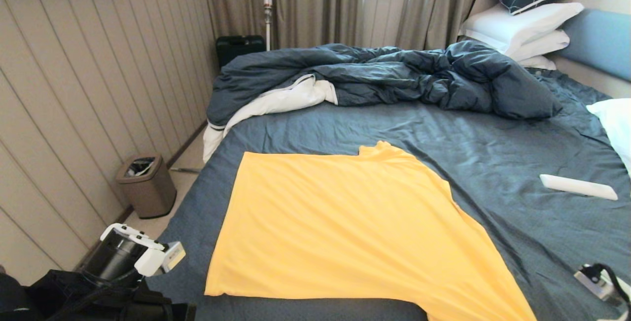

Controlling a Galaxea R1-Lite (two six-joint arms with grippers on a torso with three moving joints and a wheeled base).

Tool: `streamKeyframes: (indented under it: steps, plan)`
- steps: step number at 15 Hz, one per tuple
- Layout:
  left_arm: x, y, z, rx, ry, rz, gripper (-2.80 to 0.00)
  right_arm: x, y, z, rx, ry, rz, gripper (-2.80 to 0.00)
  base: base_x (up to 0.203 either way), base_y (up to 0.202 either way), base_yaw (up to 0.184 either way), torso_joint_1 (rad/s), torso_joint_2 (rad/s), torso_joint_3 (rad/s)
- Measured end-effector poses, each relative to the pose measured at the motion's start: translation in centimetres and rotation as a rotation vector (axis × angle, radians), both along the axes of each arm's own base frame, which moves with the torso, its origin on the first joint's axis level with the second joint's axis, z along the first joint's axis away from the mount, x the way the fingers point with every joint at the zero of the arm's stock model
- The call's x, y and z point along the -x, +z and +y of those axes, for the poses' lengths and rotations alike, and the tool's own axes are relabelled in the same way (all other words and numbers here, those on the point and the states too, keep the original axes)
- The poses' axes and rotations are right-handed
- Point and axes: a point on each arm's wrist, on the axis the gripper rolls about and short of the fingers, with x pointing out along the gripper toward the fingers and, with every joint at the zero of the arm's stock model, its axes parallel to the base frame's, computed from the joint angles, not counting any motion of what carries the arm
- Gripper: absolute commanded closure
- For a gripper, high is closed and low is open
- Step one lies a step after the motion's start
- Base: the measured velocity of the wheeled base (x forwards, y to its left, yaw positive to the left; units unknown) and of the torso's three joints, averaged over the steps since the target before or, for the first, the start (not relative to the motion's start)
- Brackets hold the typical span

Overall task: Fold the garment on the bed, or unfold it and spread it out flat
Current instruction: Fold the yellow T-shirt

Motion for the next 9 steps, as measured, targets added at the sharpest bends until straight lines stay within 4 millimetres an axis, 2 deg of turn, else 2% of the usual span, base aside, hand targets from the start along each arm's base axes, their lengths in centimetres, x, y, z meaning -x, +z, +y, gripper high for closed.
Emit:
streamKeyframes:
  steps: [5,9]
  plan:
    - [0.11,0.35,0.07,0.006,-0.001,-0.016,0.0,0.12,0.44,-0.07,0.04,-0.012,-0.006,0.0,0.0,0.0,0.0,0.0,0.0,0.0]
    - [0.75,0.52,0.43,-0.012,-0.014,0.001,0.0,0.9,0.13,0.08,0.06,0.01,0.058,0.0,0.0,0.0,0.0,0.0,0.0,0.0]
